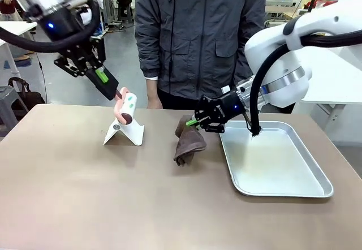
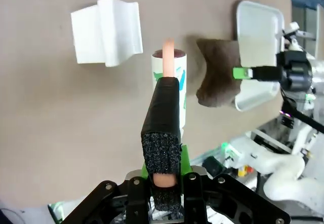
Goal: Clean the surface of the table.
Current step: Return the Lint Roller and towel to their original positions.
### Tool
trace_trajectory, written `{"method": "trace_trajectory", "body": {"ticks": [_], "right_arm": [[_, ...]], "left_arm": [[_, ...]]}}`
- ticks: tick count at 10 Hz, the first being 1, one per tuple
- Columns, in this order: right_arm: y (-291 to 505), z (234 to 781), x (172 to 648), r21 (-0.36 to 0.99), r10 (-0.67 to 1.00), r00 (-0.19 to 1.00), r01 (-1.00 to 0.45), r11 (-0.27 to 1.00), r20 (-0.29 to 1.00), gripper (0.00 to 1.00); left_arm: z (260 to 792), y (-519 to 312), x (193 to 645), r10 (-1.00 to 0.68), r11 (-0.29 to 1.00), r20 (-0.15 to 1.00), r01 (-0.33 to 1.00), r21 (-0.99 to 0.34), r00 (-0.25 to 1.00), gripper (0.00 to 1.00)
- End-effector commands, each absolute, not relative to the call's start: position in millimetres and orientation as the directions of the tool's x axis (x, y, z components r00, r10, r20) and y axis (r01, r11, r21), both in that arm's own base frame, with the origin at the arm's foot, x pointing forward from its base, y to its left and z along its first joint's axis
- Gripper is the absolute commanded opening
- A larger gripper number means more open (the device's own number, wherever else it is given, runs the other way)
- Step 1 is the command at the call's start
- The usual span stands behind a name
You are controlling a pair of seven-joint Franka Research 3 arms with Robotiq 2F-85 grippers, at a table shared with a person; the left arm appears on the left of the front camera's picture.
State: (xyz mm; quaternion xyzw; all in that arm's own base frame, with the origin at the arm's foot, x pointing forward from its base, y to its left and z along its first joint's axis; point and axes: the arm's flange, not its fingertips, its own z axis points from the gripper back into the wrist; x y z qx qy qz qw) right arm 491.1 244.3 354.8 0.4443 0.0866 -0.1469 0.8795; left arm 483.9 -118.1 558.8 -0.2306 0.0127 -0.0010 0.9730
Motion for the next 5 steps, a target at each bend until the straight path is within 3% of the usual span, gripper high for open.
{"method": "trace_trajectory", "body": {"ticks": [1, 5], "right_arm": [[245, 357, 498, 0.698, -0.219, 0.932, 0.363, 0.618, -0.29, 0.11], [239, 350, 493, 0.723, -0.187, 0.945, 0.325, 0.609, -0.268, 0.11]], "left_arm": [[542, -131, 499, 0.066, 0.915, -0.01, -0.065, -0.399, 0.998, 0.22], [507, -143, 530, 0.125, 0.917, 0.001, -0.115, -0.381, 0.992, 0.22]]}}
